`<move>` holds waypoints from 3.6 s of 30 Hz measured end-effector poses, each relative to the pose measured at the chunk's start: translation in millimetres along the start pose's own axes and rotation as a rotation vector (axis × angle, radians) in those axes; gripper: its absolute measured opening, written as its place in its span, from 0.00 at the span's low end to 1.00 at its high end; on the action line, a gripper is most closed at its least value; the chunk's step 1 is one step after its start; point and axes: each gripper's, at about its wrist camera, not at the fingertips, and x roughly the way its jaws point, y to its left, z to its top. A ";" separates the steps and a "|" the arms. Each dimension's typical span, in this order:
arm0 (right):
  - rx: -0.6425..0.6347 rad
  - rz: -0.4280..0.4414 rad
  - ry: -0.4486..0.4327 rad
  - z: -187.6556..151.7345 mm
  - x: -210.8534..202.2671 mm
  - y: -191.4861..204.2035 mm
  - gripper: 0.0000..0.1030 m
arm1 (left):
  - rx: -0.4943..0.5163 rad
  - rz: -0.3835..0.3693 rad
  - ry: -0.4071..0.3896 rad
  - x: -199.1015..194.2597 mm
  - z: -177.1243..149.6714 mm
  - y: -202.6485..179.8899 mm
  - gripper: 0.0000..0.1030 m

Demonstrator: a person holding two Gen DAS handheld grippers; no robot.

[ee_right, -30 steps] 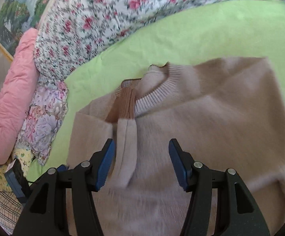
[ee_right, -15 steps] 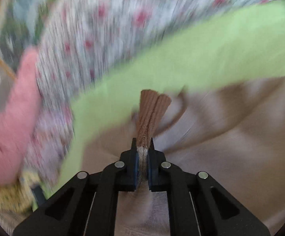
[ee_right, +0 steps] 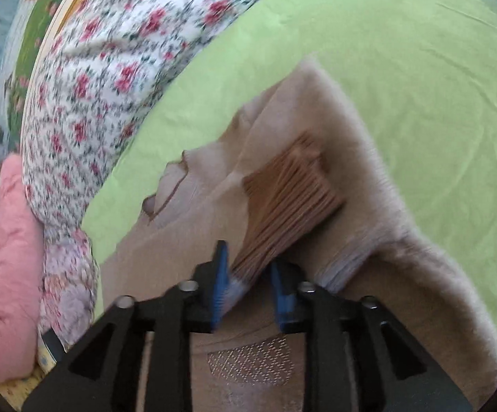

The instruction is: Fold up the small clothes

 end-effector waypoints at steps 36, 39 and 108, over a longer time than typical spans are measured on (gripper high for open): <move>-0.350 -0.085 0.090 -86.3 -157.0 4.7 0.48 | 0.020 -0.299 0.098 -123.4 -83.2 60.8 0.61; -0.370 -0.075 0.102 -99.2 -174.1 -3.9 0.49 | 0.034 -0.337 0.116 -137.1 -108.6 72.3 0.63; -0.280 0.478 -0.009 -26.5 -198.1 11.9 0.07 | -0.044 -0.668 -0.237 -193.9 -27.4 49.6 0.05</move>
